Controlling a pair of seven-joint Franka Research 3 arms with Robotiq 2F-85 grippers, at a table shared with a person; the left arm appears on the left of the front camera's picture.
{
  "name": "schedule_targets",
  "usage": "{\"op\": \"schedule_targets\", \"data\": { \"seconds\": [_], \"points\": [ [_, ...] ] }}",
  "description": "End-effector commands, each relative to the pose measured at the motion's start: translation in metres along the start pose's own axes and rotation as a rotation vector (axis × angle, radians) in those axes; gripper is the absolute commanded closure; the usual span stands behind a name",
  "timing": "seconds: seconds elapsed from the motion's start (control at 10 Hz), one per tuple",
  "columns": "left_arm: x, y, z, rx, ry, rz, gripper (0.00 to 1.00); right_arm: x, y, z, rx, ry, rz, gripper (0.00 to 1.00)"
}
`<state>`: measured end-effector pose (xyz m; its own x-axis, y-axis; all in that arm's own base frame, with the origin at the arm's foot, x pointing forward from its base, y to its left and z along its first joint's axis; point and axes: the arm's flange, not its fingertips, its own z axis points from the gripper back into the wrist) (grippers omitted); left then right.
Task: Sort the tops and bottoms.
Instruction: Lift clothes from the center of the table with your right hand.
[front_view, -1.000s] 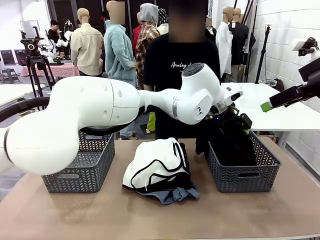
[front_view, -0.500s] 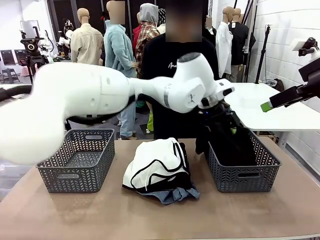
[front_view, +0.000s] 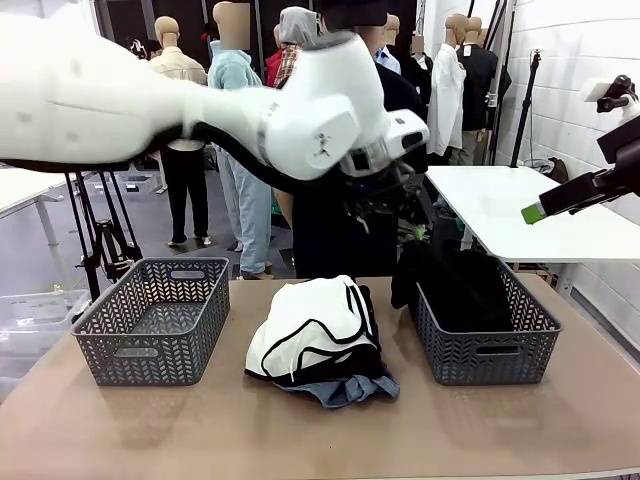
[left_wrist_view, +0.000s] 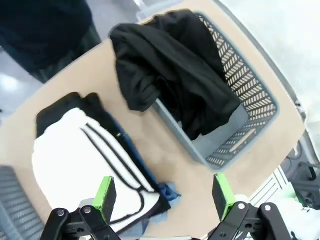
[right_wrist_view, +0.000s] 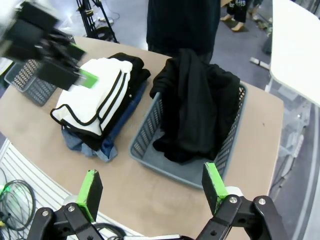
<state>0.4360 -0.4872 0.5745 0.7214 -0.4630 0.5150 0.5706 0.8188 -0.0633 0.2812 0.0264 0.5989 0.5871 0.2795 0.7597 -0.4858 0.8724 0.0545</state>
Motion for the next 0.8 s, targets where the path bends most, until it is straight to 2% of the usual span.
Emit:
{"op": "schedule_targets", "data": {
  "seconds": [0.0, 0.1, 0.3, 0.4, 0.5, 0.7],
  "points": [
    [-0.006, -0.021, 0.022, 0.195, -0.111, 0.057, 0.0, 0.002, 0.0, -0.003, 0.007, -0.008, 0.0, 0.0],
    [0.0, 0.0, 0.0, 0.0, 0.0, 0.0, 0.0, 0.002, 0.0, -0.003, 0.007, -0.008, 0.0, 0.0],
    [0.0, 0.0, 0.0, 0.0, 0.0, 0.0, 0.0, 0.002, 0.0, -0.003, 0.007, -0.008, 0.0, 0.0],
    [-0.007, -0.007, 0.024, 0.057, -0.043, 0.022, 0.0, 0.002, 0.0, -0.003, 0.007, -0.008, 0.0, 0.0],
    [-0.017, 0.006, 0.021, 0.062, -0.017, 0.033, 0.0, 0.002, 0.0, -0.003, 0.007, -0.008, 0.0, 0.0],
    [-0.057, 0.059, 0.073, 0.178, -0.122, 0.191, 0.0, 0.002, 0.0, -0.003, 0.007, -0.008, 0.0, 0.0]
  ]
}}
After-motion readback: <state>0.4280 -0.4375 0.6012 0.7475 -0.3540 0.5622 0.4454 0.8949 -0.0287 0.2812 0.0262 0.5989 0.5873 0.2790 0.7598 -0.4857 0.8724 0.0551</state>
